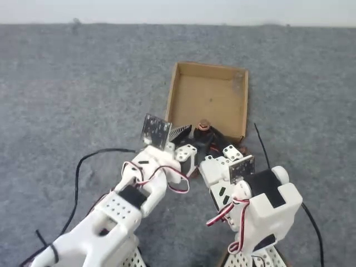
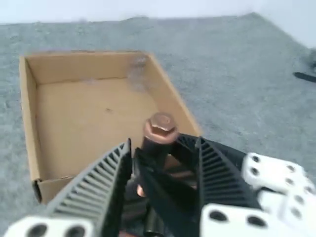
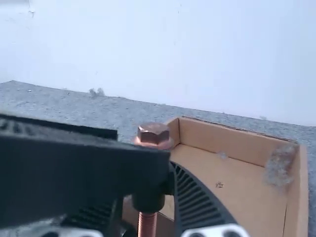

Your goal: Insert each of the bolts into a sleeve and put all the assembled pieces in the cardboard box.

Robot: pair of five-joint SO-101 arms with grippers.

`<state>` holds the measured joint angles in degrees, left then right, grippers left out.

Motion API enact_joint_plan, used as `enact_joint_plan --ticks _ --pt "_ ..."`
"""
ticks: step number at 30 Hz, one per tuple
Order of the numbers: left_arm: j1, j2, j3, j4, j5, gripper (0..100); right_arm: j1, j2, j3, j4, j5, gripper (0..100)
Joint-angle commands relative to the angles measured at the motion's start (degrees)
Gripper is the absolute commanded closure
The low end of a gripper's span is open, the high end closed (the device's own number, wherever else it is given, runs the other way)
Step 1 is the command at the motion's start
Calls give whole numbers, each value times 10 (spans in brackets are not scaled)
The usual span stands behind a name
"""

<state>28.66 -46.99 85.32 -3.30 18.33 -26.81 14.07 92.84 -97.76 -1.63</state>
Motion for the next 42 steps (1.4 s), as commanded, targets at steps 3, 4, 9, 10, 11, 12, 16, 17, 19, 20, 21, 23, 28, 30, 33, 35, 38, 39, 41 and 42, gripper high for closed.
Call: enact_joint_plan --ticks 3,4,9,10,11,12,16,17,19,20,21,23,28,30,33,35,38,39,41,42 --pt "21 -130 40 -8 5 802 8 -28 13 -14 9 991" --pt "20 -142 44 -8 5 802 8 -28 13 -14 9 991" --pt "-15 -181 51 -8 6 833 8 -26 13 -14 9 991" --pt "-25 -185 51 -8 6 855 8 -26 13 -14 9 991" --pt "-34 -186 51 -8 6 885 8 -26 13 -14 9 991" --pt "-44 -186 51 -8 6 914 9 -26 14 -14 9 991" --pt "-80 -188 54 -8 5 990 9 -24 14 -14 9 991" --pt "-90 -188 60 -8 5 985 9 -24 14 -14 9 991" --pt "-107 -188 77 -8 5 985 9 -24 14 -14 9 991" --pt "-116 -188 86 -8 5 985 9 -24 14 -14 9 991" --pt "-127 -188 95 -8 5 985 9 -24 14 -14 9 991" --pt "-149 -187 109 -7 4 985 9 -23 14 -14 9 991" --pt "-229 -188 109 58 4 985 9 -23 14 -14 9 991" --pt "-254 -188 109 85 4 985 11 -23 14 -14 9 991" --pt "-281 -188 109 120 -5 985 44 -28 9 -18 9 991" --pt "-297 -188 109 142 -41 985 71 -28 -11 -18 9 991" --pt "-316 -188 109 148 -59 985 101 -28 -59 -18 9 991" --pt "-322 -188 109 149 -57 985 108 -28 -76 -16 9 991" --pt "-335 -188 109 149 -54 985 120 -28 -108 -14 10 991" --pt "-338 -188 109 149 -55 985 124 -28 -123 -13 11 991"
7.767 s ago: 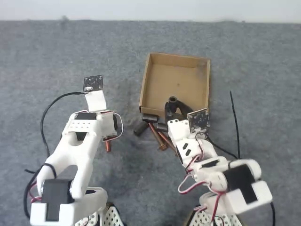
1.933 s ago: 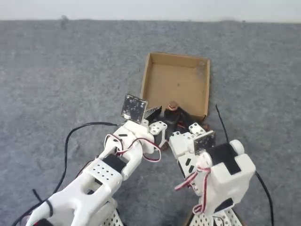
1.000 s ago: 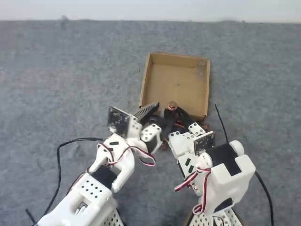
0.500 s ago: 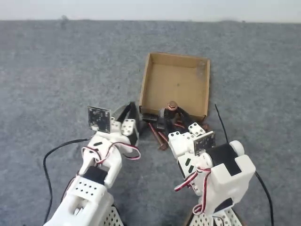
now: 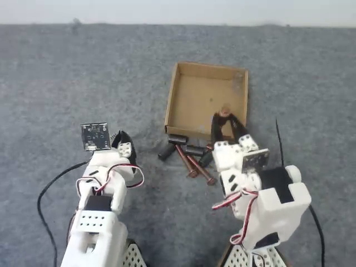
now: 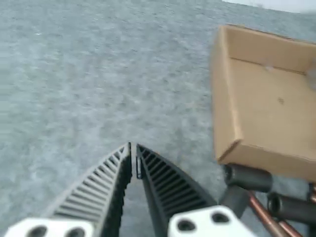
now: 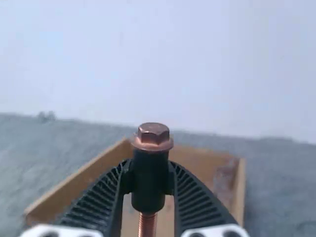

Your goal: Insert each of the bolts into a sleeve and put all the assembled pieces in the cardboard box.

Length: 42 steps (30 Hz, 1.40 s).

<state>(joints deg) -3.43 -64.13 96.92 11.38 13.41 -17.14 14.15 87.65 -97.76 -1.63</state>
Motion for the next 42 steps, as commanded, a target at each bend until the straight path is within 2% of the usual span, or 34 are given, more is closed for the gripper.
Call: enact_joint_plan --ticks 1,5,9,22,26,32,37,42 --pt "-19 -17 -7 3 -8 985 32 -29 -85 -13 22 991" --pt "-18 -17 -7 4 -9 985 31 -29 -126 -10 108 991" --pt "-16 -18 -14 23 -10 985 28 -29 -177 49 166 991" --pt "-15 -18 -7 21 -11 985 31 -35 -400 403 175 991" --pt "-15 -17 -7 22 -11 985 34 -80 -441 553 171 991" --pt "-15 -17 -7 23 -11 985 34 -138 -545 850 171 991" --pt "-15 -14 -7 23 -11 985 45 -137 -659 1084 171 991" --pt "-15 -13 -7 23 -11 985 58 -110 -763 1265 171 991"
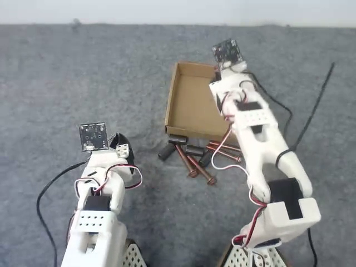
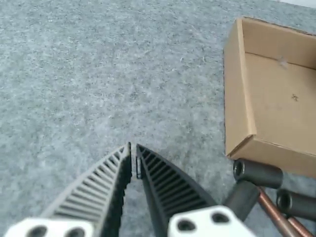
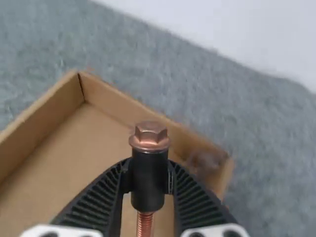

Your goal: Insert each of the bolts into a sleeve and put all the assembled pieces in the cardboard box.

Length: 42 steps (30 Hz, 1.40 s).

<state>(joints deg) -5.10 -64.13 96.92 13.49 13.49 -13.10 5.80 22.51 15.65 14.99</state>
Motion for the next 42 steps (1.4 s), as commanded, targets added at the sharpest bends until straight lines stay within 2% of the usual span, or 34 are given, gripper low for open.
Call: enact_joint_plan --ticks 1,10,15,24,26,31,33,42 --pt "2 -13 -7 3 -11 985 20 -15 -133 159 5 991" --pt "2 -13 -7 3 -11 983 43 104 -295 327 4 991" --pt "2 -14 -7 3 -11 982 44 158 -368 382 4 991" --pt "2 -13 -7 3 -11 982 60 241 -454 407 3 988" --pt "2 -15 -7 3 -11 981 65 250 -469 407 -17 986" --pt "2 -15 -7 3 -11 981 64 261 -483 417 -50 876" --pt "2 -15 -7 2 -11 981 59 261 -483 423 -52 862" --pt "2 -16 -7 2 -11 981 65 227 -496 446 -53 957"
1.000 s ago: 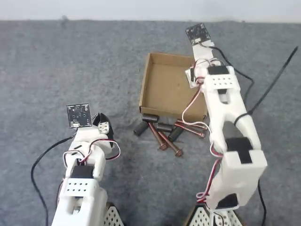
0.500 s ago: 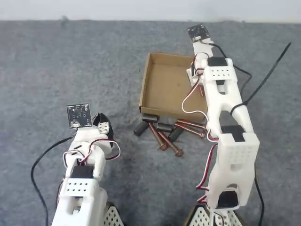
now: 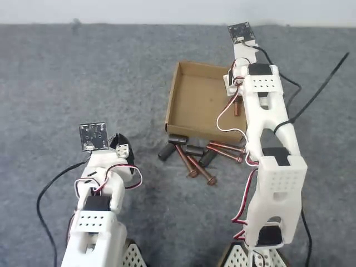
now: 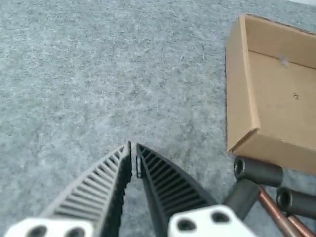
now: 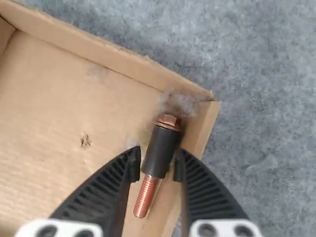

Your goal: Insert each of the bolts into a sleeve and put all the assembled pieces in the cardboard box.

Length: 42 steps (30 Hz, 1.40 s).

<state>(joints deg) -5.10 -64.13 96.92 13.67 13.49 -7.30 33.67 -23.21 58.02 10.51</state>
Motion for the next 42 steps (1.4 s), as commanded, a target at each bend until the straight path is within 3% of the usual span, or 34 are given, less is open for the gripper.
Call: enact_joint_plan --ticks 1,19,23,29,38,42 --pt "2 -16 -7 0 -11 981 7 -64 -39 33 -8 973" --pt "2 -13 -7 0 -11 981 -24 -144 -17 376 13 992" --pt "2 -13 -7 0 -11 981 -23 -145 -18 432 -51 992" --pt "2 -13 -7 0 -11 981 -24 -145 -16 445 -135 993" --pt "2 -15 -7 0 -11 981 -85 -264 108 422 -153 993" --pt "2 -15 -7 0 -11 981 -113 -296 157 404 -232 992"
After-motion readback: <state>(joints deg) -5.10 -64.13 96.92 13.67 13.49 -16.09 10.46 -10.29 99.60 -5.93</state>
